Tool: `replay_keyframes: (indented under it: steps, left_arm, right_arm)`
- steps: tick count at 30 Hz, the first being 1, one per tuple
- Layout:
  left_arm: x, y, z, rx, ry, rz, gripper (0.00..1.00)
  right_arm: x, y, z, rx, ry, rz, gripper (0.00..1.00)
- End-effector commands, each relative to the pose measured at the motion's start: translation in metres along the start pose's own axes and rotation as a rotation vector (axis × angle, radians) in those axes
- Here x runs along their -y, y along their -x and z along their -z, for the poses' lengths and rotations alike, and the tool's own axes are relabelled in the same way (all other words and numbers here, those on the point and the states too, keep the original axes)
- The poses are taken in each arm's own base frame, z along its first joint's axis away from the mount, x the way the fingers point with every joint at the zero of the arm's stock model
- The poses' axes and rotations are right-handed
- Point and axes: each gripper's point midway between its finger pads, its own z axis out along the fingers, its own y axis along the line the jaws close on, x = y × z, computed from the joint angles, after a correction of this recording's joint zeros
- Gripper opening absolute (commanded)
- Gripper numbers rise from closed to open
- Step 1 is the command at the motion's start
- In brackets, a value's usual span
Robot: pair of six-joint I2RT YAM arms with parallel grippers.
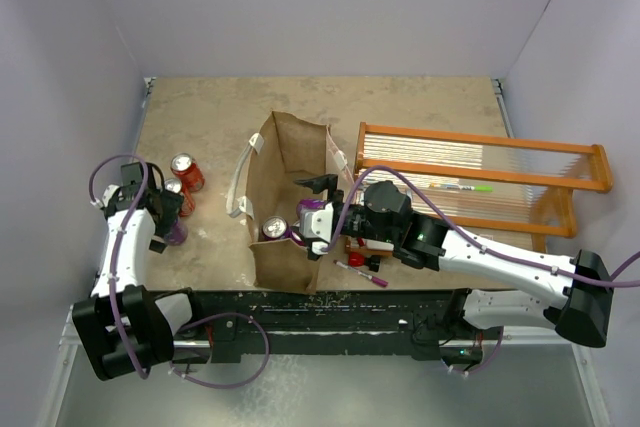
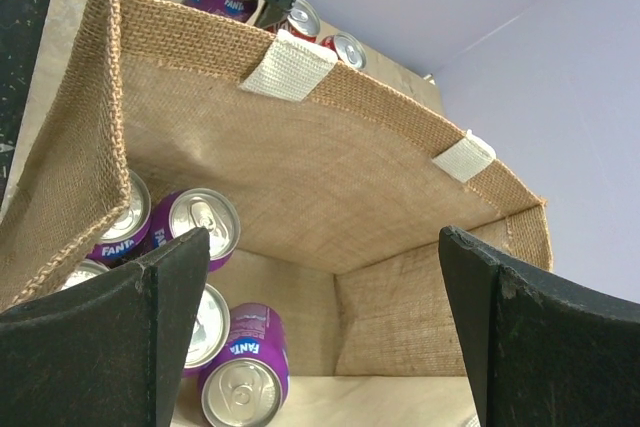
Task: Take the beverage out of the canvas bag
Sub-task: Place the drink at the center of the board.
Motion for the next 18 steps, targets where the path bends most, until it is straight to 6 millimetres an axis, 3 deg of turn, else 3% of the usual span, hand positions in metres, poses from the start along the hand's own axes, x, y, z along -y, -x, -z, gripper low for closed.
replay_keyframes:
  steps: [1,5,12,14,18]
  left_arm:
    - [0.004,0.014,0.012,0.047,-0.015,0.012,1.00]
    - [0.011,0.022,0.026,0.058,-0.034,0.011,0.99]
    - [0.041,0.048,0.067,0.104,-0.137,-0.025,0.99]
    - [0.057,0.055,0.083,0.114,-0.209,-0.058,0.99]
    - [0.115,0.065,0.132,0.149,-0.517,-0.239,0.99]
  right_arm:
    - [0.015,0.021,0.005,0.051,-0.026,-0.001,0.97]
    - [0.018,0.025,0.008,0.053,-0.030,0.004,0.97]
    - [0.029,0.033,0.012,0.043,-0.041,0.032,0.97]
    - [0.036,0.037,0.014,0.040,-0.056,0.045,0.98]
    - [0.039,0.037,0.021,0.013,-0.055,0.062,0.98]
